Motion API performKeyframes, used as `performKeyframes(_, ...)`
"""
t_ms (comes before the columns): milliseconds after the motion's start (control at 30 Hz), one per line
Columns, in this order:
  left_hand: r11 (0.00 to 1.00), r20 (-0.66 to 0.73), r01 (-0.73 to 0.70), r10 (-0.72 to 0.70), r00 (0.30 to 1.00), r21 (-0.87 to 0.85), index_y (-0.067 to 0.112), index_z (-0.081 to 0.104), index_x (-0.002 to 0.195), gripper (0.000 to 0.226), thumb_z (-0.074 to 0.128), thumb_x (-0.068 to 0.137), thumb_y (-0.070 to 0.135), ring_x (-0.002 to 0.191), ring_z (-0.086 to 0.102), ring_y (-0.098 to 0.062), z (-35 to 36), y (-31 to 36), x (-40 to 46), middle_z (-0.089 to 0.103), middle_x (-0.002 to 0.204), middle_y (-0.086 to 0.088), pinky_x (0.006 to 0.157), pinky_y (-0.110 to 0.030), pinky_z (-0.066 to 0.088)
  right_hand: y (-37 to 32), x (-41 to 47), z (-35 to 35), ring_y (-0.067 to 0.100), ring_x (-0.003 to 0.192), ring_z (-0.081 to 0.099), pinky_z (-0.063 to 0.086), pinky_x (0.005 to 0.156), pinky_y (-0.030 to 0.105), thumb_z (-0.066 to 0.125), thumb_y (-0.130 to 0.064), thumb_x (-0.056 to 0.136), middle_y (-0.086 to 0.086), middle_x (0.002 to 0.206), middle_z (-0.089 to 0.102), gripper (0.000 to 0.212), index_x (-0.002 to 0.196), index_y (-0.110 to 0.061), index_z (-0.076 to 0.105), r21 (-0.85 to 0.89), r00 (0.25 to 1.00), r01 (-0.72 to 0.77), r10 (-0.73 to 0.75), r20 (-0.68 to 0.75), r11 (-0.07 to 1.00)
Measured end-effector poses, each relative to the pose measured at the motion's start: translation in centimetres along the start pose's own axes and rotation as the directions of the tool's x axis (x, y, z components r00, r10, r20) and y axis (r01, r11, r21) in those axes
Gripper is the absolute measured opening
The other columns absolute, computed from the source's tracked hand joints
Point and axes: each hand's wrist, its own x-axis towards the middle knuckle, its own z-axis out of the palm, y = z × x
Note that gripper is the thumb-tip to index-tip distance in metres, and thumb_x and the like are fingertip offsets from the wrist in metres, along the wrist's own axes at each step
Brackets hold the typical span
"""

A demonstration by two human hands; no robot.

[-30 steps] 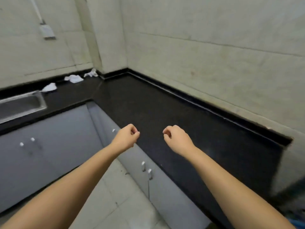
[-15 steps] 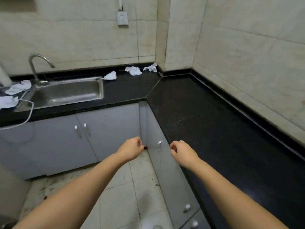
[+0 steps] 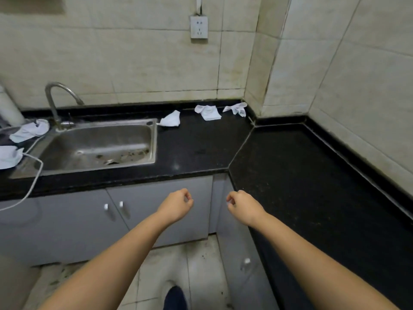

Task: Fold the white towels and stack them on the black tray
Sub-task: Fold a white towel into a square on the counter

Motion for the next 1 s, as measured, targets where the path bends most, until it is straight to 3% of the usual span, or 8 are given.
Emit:
performKeyframes(133, 1.000, 0.002, -0.013, 0.013, 1.000, -0.002, 0.015, 0.056, 0.086, 0.007, 0.050, 0.089, 0.019, 0.087, 0.064, -0.030, -4.3, -1.9, 7.9, 0.065, 0.085, -0.009, 0.080, -0.036, 0.052, -2.9, 9.2, -0.5, 0.026, 0.111, 0.056, 0.044, 0.095, 0.035, 0.045, -0.023, 0.094, 0.010, 0.122, 0.053, 0.028, 0.118, -0.015, 0.058, -0.015, 1.000, -0.002, 0.002, 0.015, 1.000)
performKeyframes(333, 0.998, 0.025, -0.018, 0.017, 1.000, 0.062, 0.018, 0.057, 0.084, 0.008, 0.050, 0.089, 0.021, 0.084, 0.064, -0.025, -10.4, -3.8, 18.8, 0.066, 0.082, -0.003, 0.081, -0.036, 0.052, -6.7, 20.6, -2.2, 0.025, 0.101, 0.058, 0.046, 0.091, 0.034, 0.046, -0.024, 0.095, 0.006, 0.115, 0.052, 0.024, 0.115, -0.017, 0.057, 0.003, 0.998, -0.028, 0.028, 0.057, 1.000)
performKeyframes(533, 0.996, 0.014, 0.023, -0.024, 1.000, 0.086, 0.011, 0.060, 0.100, 0.015, 0.052, 0.091, 0.019, 0.093, 0.062, -0.026, -12.9, -5.3, 28.8, 0.068, 0.097, -0.009, 0.083, -0.037, 0.050, -8.1, 32.0, -2.7, 0.024, 0.105, 0.056, 0.048, 0.090, 0.035, 0.045, -0.026, 0.096, 0.006, 0.119, 0.052, 0.026, 0.118, -0.017, 0.056, 0.003, 0.991, 0.019, -0.019, 0.132, 1.000)
performKeyframes(767, 0.985, -0.169, 0.138, -0.120, 0.978, 0.102, 0.007, 0.059, 0.109, 0.022, 0.051, 0.089, 0.012, 0.099, 0.059, -0.030, -16.7, -5.6, 41.3, 0.064, 0.106, -0.013, 0.082, -0.032, 0.045, -11.6, 48.2, -3.8, 0.023, 0.100, 0.058, 0.050, 0.089, 0.037, 0.045, -0.022, 0.095, 0.007, 0.117, 0.052, 0.026, 0.117, -0.016, 0.058, 0.062, 0.968, 0.175, -0.183, 0.170, 0.983)
performKeyframes(900, 0.961, -0.227, 0.152, -0.099, 0.969, 0.233, 0.012, 0.052, 0.125, 0.035, 0.048, 0.090, 0.014, 0.117, 0.050, -0.029, -17.5, -5.9, 47.1, 0.052, 0.127, -0.010, 0.096, -0.040, 0.043, -13.1, 56.8, -4.5, 0.028, 0.105, 0.055, 0.048, 0.089, 0.041, 0.041, -0.013, 0.095, 0.009, 0.120, 0.052, 0.031, 0.119, -0.017, 0.060, 0.044, 0.959, 0.256, -0.259, 0.114, 0.966)
performKeyframes(1000, 0.902, -0.161, 0.226, -0.178, 0.971, 0.367, 0.016, 0.043, 0.135, 0.044, 0.046, 0.092, 0.019, 0.131, 0.036, -0.026, -17.2, -6.7, 49.4, 0.041, 0.139, -0.006, 0.107, -0.043, 0.030, -14.3, 61.4, -4.2, 0.028, 0.117, 0.047, 0.040, 0.093, 0.040, 0.040, -0.007, 0.093, 0.006, 0.130, 0.049, 0.040, 0.126, -0.021, 0.056, -0.059, 0.937, 0.333, -0.323, 0.133, 0.941)
